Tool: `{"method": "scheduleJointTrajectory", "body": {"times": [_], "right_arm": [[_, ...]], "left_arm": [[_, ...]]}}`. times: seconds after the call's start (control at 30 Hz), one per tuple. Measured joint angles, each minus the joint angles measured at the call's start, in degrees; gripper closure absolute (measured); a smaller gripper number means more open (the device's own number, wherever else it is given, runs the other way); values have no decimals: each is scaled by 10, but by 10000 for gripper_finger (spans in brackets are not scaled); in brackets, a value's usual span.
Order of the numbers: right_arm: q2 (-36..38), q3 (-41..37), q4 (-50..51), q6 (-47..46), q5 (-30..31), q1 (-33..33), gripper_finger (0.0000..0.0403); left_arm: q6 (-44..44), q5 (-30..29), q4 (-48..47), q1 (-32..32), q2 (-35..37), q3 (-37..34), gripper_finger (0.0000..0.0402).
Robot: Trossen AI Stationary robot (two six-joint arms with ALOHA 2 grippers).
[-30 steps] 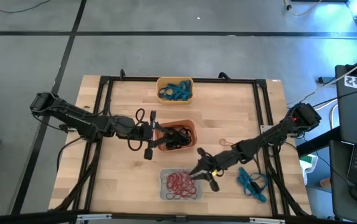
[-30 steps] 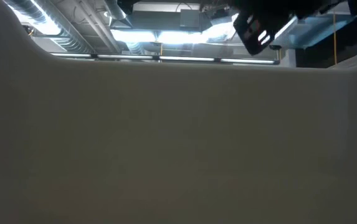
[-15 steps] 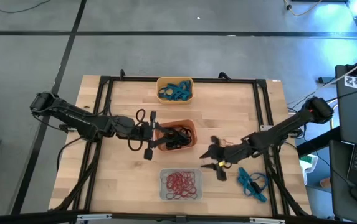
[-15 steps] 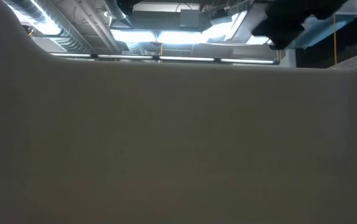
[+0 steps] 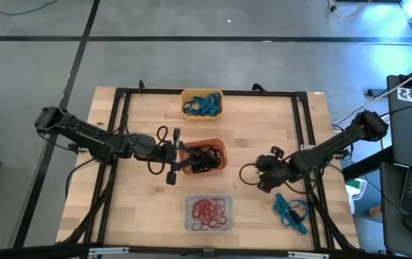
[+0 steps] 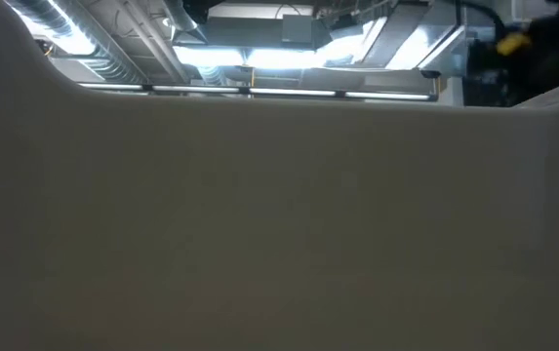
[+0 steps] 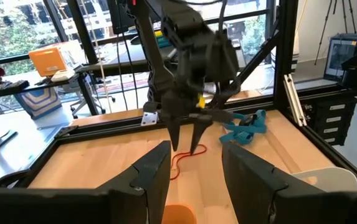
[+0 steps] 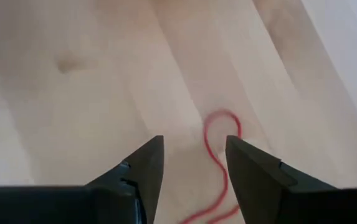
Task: Sort rubber bands into baskets
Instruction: Put the red rubber band in the white bin
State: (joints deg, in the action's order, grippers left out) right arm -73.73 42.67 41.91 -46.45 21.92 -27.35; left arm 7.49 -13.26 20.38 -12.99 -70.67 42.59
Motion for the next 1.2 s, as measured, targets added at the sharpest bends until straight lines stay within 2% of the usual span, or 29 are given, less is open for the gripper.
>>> {"method": "scheduleJointTrajectory", "body": {"times": [0.27, 0.6, 0.73, 0.9, 1.03, 1.2], "right_arm": [[0, -77, -2, -45, -21, 0, 229], [0, -116, -60, -26, -7, 3, 229], [0, -134, -71, -24, -6, 26, 229], [2, -170, -157, 18, -37, 62, 229], [3, -186, -181, 19, -47, 80, 230], [3, -189, -188, 19, -52, 78, 267]], "left_arm": [[0, 0, 0, 0, 0, 0, 260], [0, 0, 0, 0, 0, 0, 260], [0, 0, 0, 0, 0, 0, 260], [0, 0, 0, 0, 0, 0, 260], [0, 0, 0, 0, 0, 0, 260], [2, 0, 0, 0, 0, 0, 260]]}}
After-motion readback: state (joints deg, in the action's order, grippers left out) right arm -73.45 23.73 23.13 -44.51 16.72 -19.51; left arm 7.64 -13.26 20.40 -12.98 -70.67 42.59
